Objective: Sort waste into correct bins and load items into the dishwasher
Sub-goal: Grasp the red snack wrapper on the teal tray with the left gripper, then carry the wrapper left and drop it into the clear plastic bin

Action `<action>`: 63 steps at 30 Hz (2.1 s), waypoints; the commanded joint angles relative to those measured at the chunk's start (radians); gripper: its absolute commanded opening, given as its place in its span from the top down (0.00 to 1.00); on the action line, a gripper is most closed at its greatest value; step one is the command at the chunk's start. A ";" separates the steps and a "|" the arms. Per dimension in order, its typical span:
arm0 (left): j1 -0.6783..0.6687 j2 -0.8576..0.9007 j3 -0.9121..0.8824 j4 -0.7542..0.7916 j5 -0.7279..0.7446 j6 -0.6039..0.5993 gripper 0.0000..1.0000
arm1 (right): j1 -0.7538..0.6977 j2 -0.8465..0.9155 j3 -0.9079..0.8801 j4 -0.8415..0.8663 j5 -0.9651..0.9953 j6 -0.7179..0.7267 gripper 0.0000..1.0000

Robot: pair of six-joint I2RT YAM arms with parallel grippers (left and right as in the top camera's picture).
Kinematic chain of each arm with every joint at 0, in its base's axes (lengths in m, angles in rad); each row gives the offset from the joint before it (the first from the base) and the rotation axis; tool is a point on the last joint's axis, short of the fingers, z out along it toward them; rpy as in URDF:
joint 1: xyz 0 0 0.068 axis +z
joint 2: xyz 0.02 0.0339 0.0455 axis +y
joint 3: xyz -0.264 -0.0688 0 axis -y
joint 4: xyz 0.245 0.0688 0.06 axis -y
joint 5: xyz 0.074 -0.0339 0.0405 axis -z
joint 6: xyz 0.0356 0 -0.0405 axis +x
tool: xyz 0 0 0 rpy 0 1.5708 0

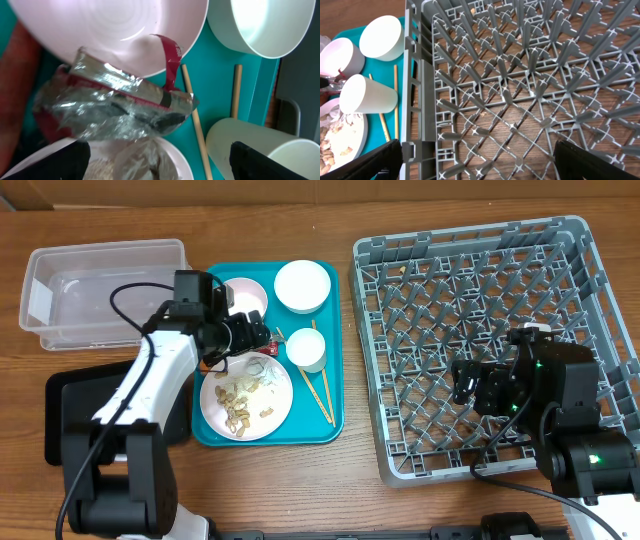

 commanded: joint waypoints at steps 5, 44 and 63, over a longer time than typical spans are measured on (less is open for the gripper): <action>-0.019 0.080 0.018 0.044 -0.101 -0.055 0.23 | -0.006 -0.006 0.032 0.003 0.009 0.000 0.00; 0.248 -0.076 0.272 0.000 -0.468 0.003 0.47 | -0.006 -0.006 0.032 0.002 0.009 0.000 0.00; -0.004 -0.088 -0.007 -0.331 -0.101 -0.051 0.43 | -0.006 -0.006 0.032 -0.017 0.010 0.000 0.00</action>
